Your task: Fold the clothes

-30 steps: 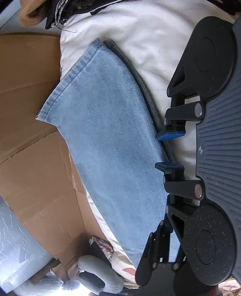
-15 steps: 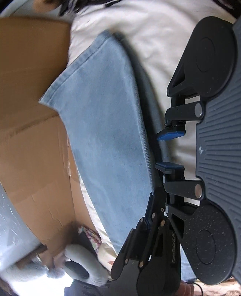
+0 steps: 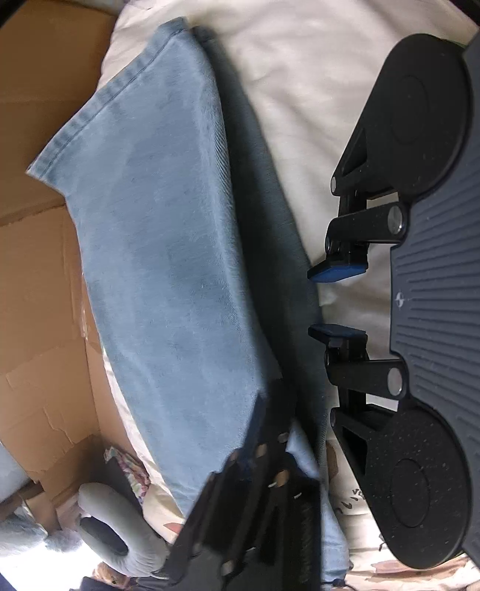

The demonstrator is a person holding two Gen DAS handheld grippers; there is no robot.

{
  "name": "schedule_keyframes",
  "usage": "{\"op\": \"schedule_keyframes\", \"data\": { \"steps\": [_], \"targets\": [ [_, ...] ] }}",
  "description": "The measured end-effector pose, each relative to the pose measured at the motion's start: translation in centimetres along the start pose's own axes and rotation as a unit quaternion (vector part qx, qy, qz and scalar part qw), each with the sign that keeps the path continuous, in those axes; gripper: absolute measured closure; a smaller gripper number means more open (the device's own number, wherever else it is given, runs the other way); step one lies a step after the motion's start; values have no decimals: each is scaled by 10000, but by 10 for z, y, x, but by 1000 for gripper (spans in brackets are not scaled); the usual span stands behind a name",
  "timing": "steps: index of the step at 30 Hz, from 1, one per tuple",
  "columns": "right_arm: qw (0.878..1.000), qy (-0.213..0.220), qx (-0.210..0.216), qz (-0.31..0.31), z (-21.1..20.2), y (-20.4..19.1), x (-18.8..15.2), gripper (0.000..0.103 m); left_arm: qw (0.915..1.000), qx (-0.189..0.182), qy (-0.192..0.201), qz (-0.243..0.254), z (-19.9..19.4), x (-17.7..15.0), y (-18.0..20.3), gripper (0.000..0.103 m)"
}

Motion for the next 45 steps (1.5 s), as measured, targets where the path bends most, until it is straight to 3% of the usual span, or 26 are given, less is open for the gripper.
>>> {"op": "schedule_keyframes", "data": {
  "steps": [4, 8, 13, 18, 23, 34, 42, 45],
  "targets": [
    [10000, -36, 3, -29, -4, -2, 1, 71, 9996, 5, -259, -75, 13, -10, -1, 92],
    [9999, -45, 105, -48, -12, -2, 4, 71, 9994, -82, -276, -171, 8, -14, -6, 92],
    [9996, -63, 251, -136, -16, -7, 9, 71, 9991, -189, -208, -325, -27, -4, -29, 65],
    [9984, -80, 480, -304, -14, -25, 11, 71, 9999, -8, 161, -21, -68, -5, -61, 59],
    [9954, -130, 741, -590, -15, -45, 9, 71, 9992, 334, 226, 16, -86, -31, -88, 53],
    [9920, -275, 1043, -663, -4, -67, 0, 71, 9963, 781, 261, -242, -85, -95, -115, 24],
    [9865, -426, 1233, -993, 6, -85, -1, 71, 9953, 955, 110, -133, -77, -130, -128, 18],
    [9843, -482, 1326, -1065, 14, -94, -1, 71, 9922, 1232, -10, -195, -69, -141, -134, 12]
  ]
}}
Point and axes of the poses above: each gripper's, at about its wrist camera, not at the fingertips, and z roughly the way its jaws point, y to its right, x to its top, the point moved 7 cm from there along z, roughly the way its jaws point, and after that the axes turned 13 degrees about -z, right-handed, at the moved point
